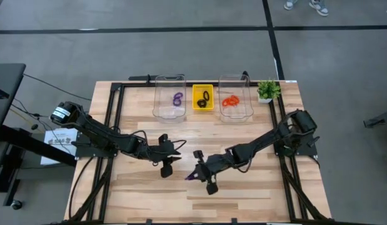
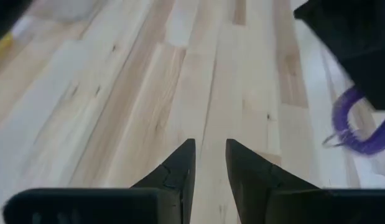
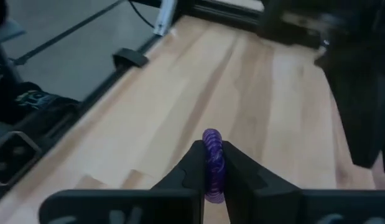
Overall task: Sort spring keychains
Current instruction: Put the purple spring keychain into the left transparent bin
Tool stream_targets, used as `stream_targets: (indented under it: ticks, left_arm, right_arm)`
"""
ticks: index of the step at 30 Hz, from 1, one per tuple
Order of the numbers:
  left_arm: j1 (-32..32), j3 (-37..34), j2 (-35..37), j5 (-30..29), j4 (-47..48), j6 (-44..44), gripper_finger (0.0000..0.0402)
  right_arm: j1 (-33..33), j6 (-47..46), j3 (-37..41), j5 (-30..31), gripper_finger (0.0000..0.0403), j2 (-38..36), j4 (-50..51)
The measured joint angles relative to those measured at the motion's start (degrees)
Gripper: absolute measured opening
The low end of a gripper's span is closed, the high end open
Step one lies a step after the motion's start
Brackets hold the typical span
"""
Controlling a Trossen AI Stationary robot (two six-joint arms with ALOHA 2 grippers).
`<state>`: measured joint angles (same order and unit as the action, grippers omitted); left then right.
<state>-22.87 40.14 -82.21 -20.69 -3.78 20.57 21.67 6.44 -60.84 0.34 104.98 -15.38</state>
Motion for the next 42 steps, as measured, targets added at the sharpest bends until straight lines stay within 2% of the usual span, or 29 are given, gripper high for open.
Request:
stream_targets:
  ticks: [10,16,20,25,29,37,42]
  left_arm:
    - [-1.8,0.0,0.0,0.1,-3.4,-5.3,0.0086]
    - [-2.2,0.0,0.0,4.1,-5.5,-7.1,0.0086]
    - [-2.3,0.0,-0.5,4.6,-6.9,-7.9,0.0090]
    - [-2.1,0.0,-4.0,4.9,-10.5,-10.0,0.0110]
    - [-1.8,0.0,-6.4,5.0,-13.9,-13.8,0.0129]
    - [-1.9,0.0,-6.3,8.8,-14.5,-16.1,0.0150]
    - [-1.5,0.0,-6.3,9.0,-14.7,-19.5,0.0152]
  right_arm:
    - [3.4,1.1,0.0,7.2,0.0041,-1.7,0.4]
    - [2.9,1.1,0.0,7.2,0.0026,-1.7,0.1]
    - [2.6,1.1,-0.1,7.3,0.0029,-1.7,0.0]
    - [2.0,1.1,-0.1,7.3,0.0039,-1.8,0.0]
    - [1.4,1.1,-0.1,7.3,0.0031,-1.8,1.1]
    - [1.1,1.1,-0.1,7.7,0.0034,-1.8,3.0]
    - [-0.1,2.5,-0.1,7.8,0.0036,-1.8,3.2]
